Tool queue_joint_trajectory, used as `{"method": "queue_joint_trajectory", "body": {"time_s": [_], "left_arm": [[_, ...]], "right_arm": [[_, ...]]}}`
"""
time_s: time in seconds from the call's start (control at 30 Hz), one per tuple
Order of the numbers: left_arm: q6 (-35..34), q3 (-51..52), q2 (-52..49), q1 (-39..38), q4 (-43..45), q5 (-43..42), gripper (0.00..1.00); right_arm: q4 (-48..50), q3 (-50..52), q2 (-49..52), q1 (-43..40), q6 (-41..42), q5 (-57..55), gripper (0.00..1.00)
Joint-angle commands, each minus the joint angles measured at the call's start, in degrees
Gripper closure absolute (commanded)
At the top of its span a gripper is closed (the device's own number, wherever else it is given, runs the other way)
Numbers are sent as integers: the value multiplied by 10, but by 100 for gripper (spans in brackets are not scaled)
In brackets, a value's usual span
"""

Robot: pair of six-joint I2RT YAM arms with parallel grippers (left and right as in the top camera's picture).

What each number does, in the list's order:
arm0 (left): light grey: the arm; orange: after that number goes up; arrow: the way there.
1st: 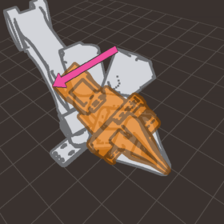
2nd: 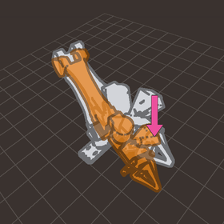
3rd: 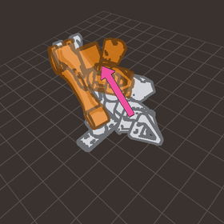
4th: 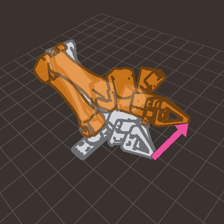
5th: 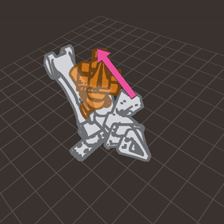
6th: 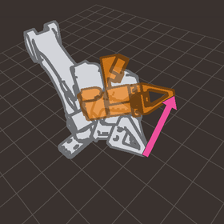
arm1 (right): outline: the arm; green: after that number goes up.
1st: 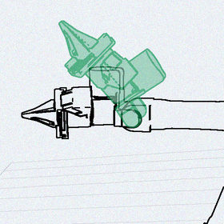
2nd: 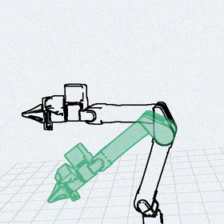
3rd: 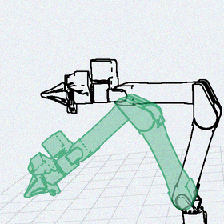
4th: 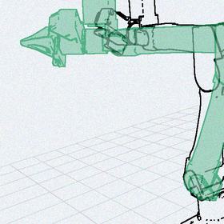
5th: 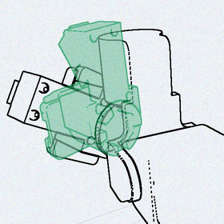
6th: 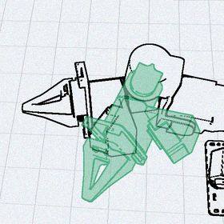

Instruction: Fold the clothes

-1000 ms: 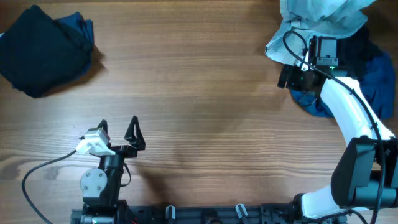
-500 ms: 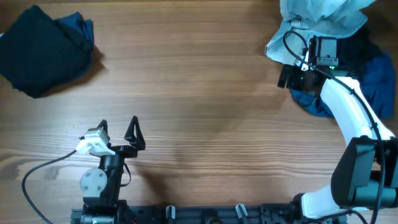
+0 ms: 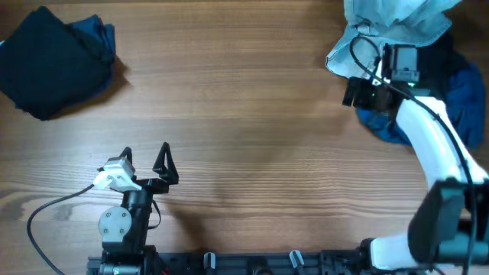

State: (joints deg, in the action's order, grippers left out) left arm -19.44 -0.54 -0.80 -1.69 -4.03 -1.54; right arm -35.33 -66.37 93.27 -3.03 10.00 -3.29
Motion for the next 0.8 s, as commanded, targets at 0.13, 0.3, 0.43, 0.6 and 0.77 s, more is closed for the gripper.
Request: {"method": "queue_joint_trajectory", "body": {"time_s": [0.13, 0.3, 0.43, 0.6, 0.77], "left_arm": [[-5, 2, 4, 5, -3, 1, 0], [-5, 2, 4, 5, -3, 1, 0], [-5, 2, 4, 5, -3, 1, 0], [-5, 2, 4, 5, -3, 1, 0], [-5, 2, 4, 5, -3, 1, 0]], "right_arm": [[2, -4, -240, 3, 6, -10, 0], [-3, -4, -378, 3, 2, -37, 0], [-11, -4, -451, 3, 5, -49, 0], [-13, 17, -518, 3, -11, -68, 0], [174, 143, -591, 3, -21, 27, 0]]}}
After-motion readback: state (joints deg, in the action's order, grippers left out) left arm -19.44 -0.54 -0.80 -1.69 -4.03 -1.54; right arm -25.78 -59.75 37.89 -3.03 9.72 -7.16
